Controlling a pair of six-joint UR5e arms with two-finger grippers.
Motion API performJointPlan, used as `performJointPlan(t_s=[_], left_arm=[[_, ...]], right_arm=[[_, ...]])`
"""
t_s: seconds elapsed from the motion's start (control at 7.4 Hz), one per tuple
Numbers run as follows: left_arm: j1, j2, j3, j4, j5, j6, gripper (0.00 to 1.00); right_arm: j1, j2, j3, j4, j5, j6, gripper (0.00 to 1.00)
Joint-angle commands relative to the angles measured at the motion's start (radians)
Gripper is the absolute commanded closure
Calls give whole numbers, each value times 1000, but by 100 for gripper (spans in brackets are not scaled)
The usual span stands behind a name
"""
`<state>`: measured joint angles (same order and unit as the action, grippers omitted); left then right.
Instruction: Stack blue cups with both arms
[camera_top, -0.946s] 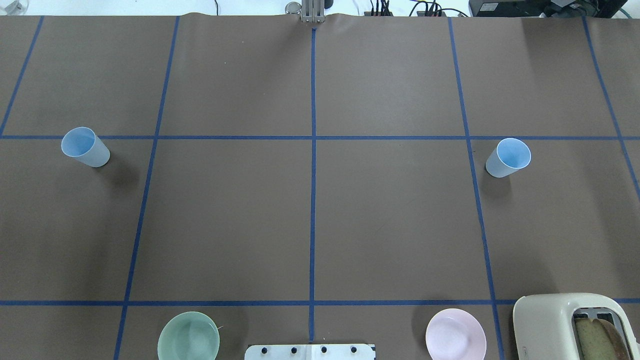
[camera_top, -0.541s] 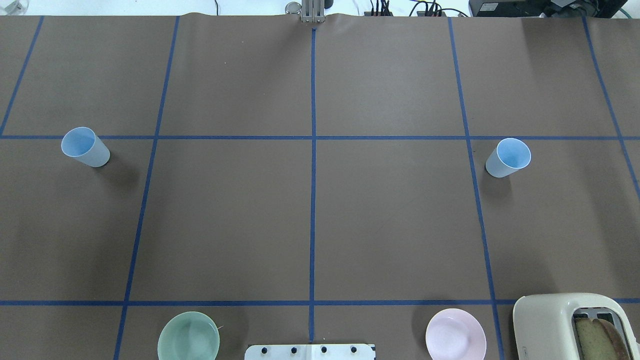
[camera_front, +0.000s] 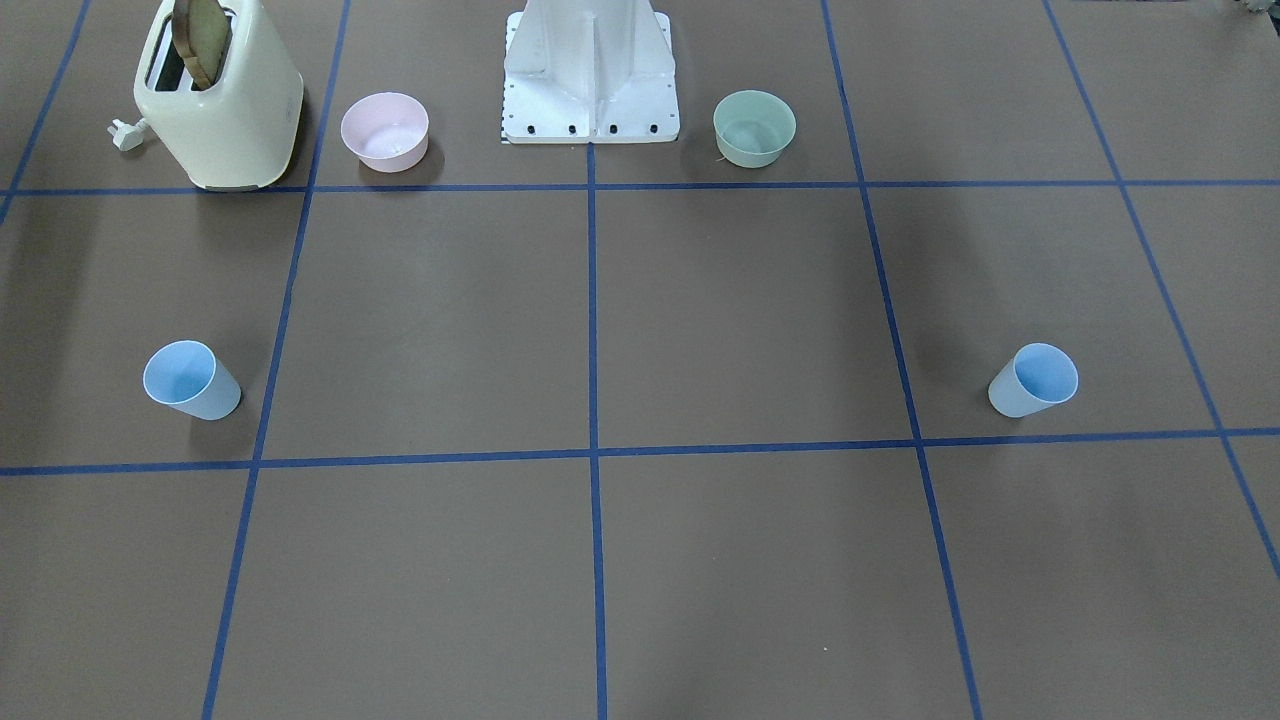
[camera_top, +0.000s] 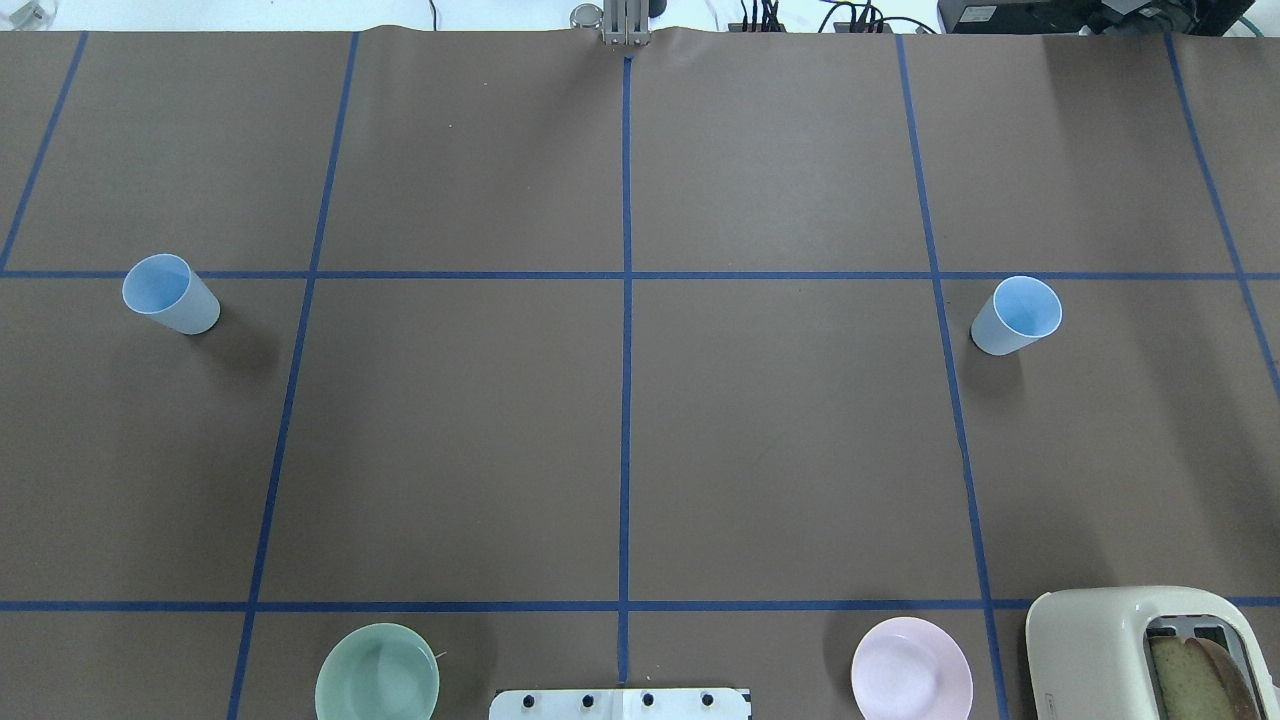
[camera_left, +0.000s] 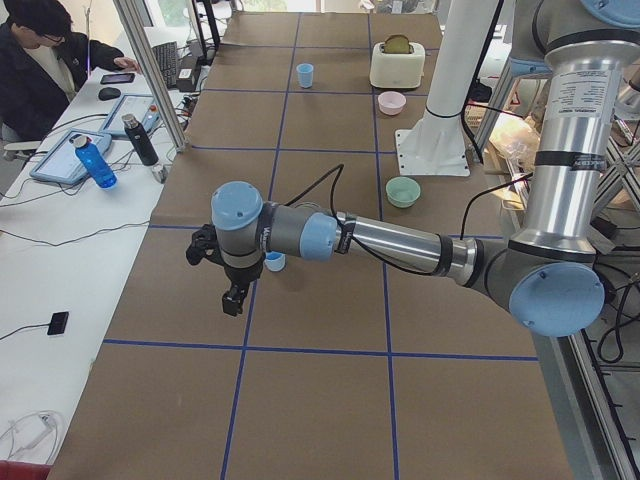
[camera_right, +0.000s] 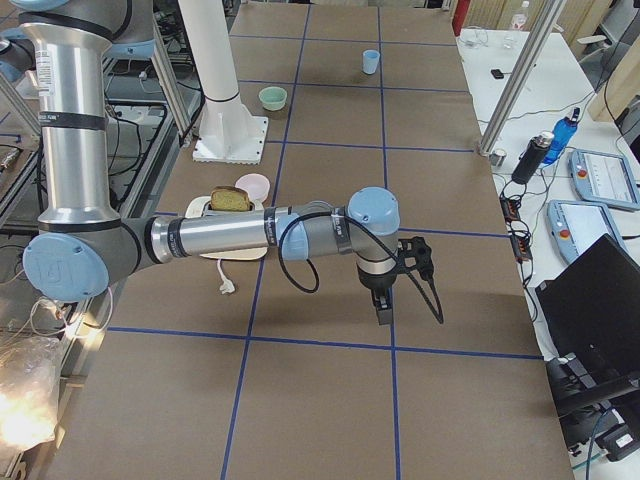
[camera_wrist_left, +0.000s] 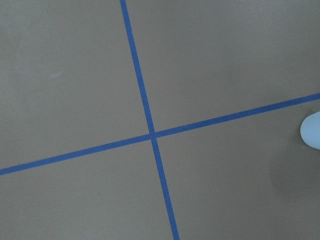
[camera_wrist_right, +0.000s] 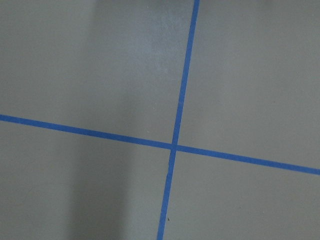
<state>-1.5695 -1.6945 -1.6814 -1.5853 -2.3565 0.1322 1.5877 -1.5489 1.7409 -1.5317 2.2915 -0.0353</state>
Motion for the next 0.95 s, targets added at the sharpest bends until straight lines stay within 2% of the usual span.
performJointPlan(t_s=[0.0, 0.27, 0.41, 0.54, 0.68, 0.81], left_arm=[[-1, -28, -1, -64, 7, -84, 2], [2, -25, 15, -177, 5, -94, 2], [9, -21, 12, -239, 6, -138, 2], [101, -30, 14, -286, 8, -228, 2], [176, -28, 19, -347, 14, -356, 2], [240, -19, 25, -382, 17, -484, 2]], right_arm=[[1, 27, 8, 5, -3, -12, 0], [0, 12, -18, 157, 0, -3, 0], [-6, 16, -11, 160, 2, 6, 0], [-38, 21, -9, 183, -1, 50, 0], [-98, 41, -4, 189, -15, 169, 0], [-147, 46, 0, 191, -77, 233, 0]])
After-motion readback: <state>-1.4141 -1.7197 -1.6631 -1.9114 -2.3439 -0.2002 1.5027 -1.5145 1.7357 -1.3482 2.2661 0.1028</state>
